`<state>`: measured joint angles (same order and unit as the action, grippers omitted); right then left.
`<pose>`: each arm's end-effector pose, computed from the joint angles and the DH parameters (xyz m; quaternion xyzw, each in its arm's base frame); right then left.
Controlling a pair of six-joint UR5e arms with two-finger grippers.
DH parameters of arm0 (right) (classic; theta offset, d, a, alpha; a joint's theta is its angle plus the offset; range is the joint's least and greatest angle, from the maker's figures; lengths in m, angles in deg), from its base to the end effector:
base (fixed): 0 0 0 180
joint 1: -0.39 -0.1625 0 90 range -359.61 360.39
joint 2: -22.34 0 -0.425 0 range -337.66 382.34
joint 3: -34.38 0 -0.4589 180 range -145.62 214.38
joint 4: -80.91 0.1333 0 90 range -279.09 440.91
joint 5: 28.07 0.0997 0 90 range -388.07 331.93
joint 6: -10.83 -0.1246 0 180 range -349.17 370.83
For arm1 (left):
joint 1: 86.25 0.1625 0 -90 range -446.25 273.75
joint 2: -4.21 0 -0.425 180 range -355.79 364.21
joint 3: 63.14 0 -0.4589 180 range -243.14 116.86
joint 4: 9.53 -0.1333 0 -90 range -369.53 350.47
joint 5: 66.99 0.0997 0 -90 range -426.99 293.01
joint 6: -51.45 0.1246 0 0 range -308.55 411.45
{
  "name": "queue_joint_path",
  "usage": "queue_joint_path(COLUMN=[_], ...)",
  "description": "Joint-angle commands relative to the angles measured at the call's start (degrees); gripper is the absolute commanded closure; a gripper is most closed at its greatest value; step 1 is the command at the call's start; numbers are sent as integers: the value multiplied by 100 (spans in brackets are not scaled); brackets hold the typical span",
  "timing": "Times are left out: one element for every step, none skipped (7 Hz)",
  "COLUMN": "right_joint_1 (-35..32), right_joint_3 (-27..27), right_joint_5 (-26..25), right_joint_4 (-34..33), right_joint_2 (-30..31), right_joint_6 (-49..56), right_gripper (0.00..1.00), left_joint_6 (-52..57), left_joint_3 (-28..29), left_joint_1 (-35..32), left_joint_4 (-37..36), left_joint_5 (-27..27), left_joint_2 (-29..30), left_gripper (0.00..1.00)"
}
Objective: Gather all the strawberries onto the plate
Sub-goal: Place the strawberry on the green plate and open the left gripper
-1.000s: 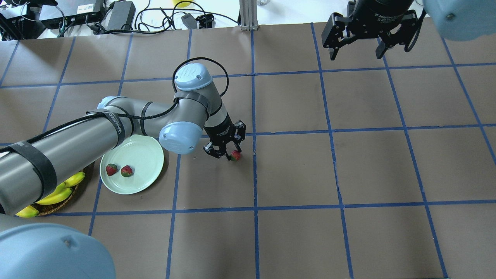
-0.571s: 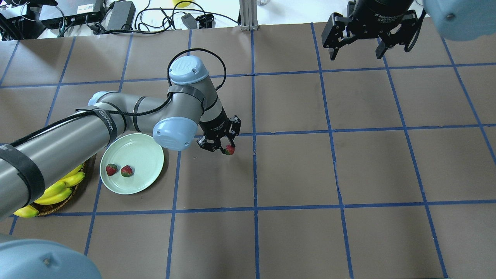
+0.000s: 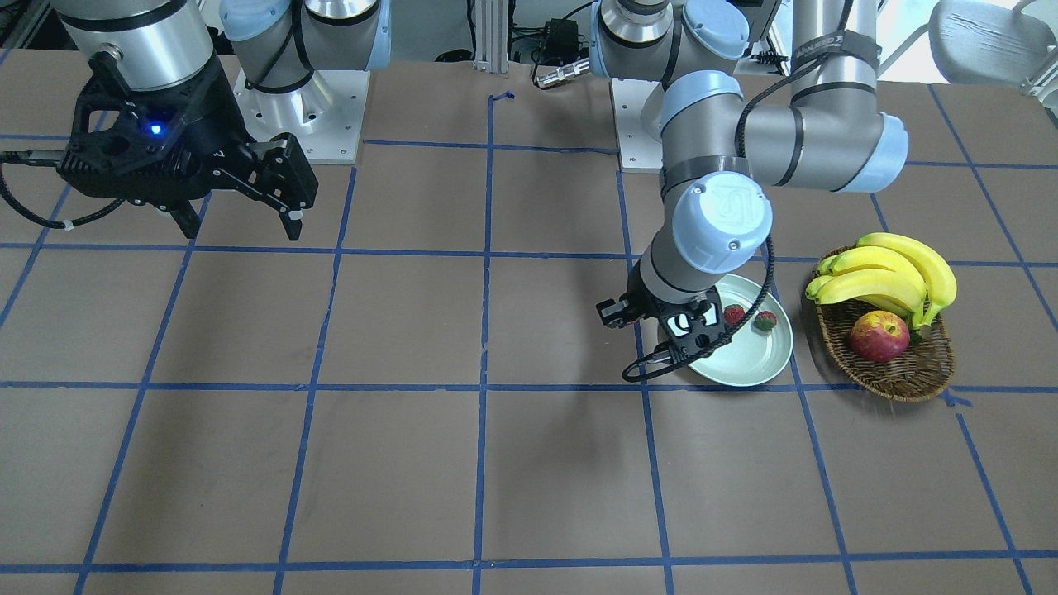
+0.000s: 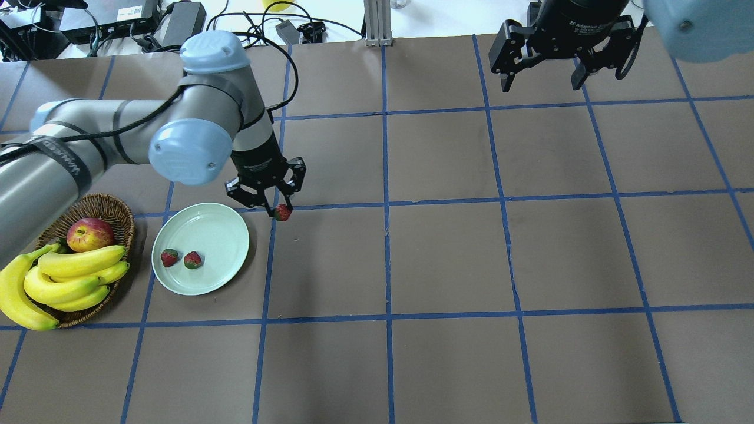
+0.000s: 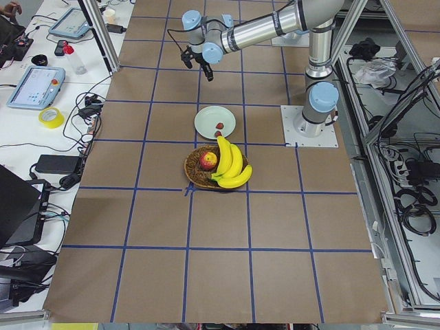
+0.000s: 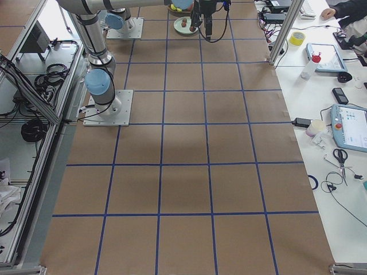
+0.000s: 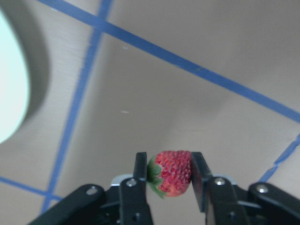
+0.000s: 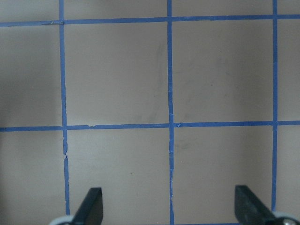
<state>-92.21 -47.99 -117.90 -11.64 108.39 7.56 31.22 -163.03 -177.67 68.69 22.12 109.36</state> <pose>0.1607 -0.5932 0.5029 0.0058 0.9985 -0.0542 0.0043 -0.1499 -0.5918 0.2344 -0.1632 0.9798 0.1148 0.0141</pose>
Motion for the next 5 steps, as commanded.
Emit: queue_joint_path(right_joint_1=[-4, -4, -4, 5, 5], right_joint_3=[2, -7, -59, -77, -77], right_joint_5=[0, 0, 0, 0, 9], right_joint_4=[0, 0, -9, -9, -9], right_joint_2=[0, 0, 9, 9, 9], right_joint_6=[1, 1, 1, 1, -8], right_gripper=[0, 0, 0, 0, 0], left_joint_6=[1509, 1548, 1575, 1566, 1549], left_joint_3=[-38, -117, -327, -451, -522], left_joint_1=[816, 1054, 1117, 1161, 1240], left_joint_4=[202, 202, 132, 62, 61], left_joint_5=[194, 368, 379, 388, 388], left_joint_2=[-21, 58, 85, 111, 146], left_gripper=[100, 100, 100, 100, 53])
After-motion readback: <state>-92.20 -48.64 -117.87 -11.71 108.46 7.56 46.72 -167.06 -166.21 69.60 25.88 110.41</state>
